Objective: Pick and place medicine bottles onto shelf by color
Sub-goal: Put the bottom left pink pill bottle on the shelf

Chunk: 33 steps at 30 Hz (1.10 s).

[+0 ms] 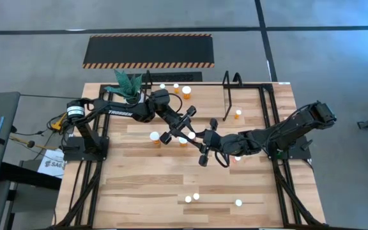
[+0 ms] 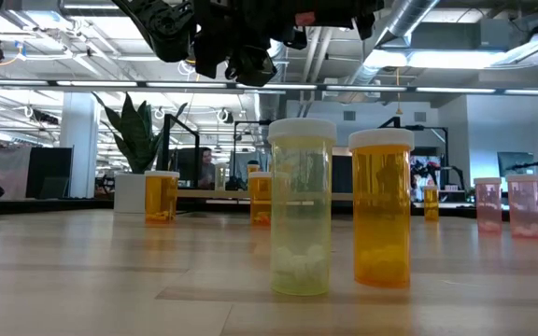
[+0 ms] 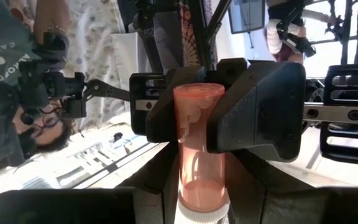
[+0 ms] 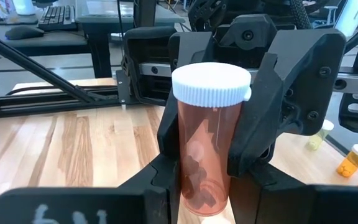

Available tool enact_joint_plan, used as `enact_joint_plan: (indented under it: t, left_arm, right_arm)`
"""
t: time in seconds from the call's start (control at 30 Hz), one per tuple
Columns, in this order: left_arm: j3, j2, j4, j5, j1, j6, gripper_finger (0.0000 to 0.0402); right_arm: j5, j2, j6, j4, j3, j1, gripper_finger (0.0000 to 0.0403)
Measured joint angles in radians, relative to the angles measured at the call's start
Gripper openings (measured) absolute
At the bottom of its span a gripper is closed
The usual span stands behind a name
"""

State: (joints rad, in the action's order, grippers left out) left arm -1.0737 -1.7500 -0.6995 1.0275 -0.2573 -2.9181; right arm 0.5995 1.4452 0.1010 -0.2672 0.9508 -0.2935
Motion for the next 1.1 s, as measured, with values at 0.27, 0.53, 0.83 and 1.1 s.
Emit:
enact_joint_plan:
  t: [0.27, 0.53, 0.83, 1.1]
  left_arm:
    - [0.0, 0.0, -0.001, -0.001, 0.0, 0.0, 0.0094]
    - [0.0, 0.0, -0.002, -0.002, 0.0, 0.0, 0.0094]
    - [0.0, 0.0, -0.001, -0.003, 0.0, 0.001, 0.0094]
    - [0.001, -0.002, 0.001, -0.01, -0.011, 0.0, 0.0094]
  right_arm:
    - [0.0, 0.0, -0.001, 0.0, 0.0, 0.0, 0.0116]
    - [0.0, 0.0, 0.0, 0.003, 0.0, 0.0, 0.0116]
    - [-0.001, 0.0, 0.003, 0.005, 0.0, 0.0, 0.0116]
    - [0.0, 0.0, 0.015, 0.024, 0.0, 0.0, 0.0116]
